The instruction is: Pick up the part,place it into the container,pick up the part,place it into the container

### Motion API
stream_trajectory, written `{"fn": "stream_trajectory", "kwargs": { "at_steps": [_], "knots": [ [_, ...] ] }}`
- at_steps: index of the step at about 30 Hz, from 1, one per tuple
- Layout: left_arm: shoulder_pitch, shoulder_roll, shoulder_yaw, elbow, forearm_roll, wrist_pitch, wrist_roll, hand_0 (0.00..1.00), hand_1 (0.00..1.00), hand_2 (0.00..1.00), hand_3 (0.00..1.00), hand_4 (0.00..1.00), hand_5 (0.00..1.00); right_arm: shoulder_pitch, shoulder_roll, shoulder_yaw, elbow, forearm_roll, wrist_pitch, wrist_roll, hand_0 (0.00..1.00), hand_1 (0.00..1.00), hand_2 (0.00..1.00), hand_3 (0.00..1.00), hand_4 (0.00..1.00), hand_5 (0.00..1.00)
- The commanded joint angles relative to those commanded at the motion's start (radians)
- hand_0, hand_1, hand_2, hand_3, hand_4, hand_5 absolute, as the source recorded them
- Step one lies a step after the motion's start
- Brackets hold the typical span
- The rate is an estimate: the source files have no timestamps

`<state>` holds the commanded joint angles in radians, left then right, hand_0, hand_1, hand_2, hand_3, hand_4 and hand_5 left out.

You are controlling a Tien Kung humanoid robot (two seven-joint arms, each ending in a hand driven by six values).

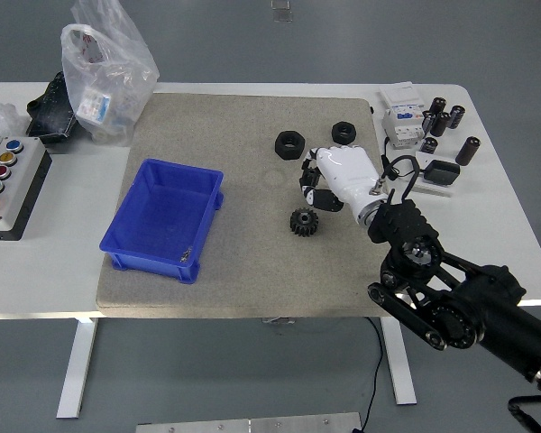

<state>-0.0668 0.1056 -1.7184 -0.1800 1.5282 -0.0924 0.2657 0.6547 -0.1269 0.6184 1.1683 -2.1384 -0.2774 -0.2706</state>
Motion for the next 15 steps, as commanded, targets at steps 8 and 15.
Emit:
{"fn": "stream_trajectory", "kwargs": {
  "at_steps": [8, 15],
  "knots": [
    [-0.003, 0.000, 0.016, 0.000, -0.012, 0.000, 0.002, 0.660, 0.553, 0.560, 0.702, 0.619, 0.225, 0.056, 0.108, -0.138, 0.052, 0.141, -0.075, 0.077, 0.257, 0.443, 0.260, 0.405, 0.169, 0.062],
    [-0.004, 0.004, 0.006, 0.000, -0.004, 0.000, 0.011, 0.660, 0.554, 0.559, 0.703, 0.619, 0.226, 0.082, 0.127, -0.245, 0.037, 0.184, -0.101, 0.119, 0.268, 0.448, 0.295, 0.437, 0.200, 0.008]
  ]
}}
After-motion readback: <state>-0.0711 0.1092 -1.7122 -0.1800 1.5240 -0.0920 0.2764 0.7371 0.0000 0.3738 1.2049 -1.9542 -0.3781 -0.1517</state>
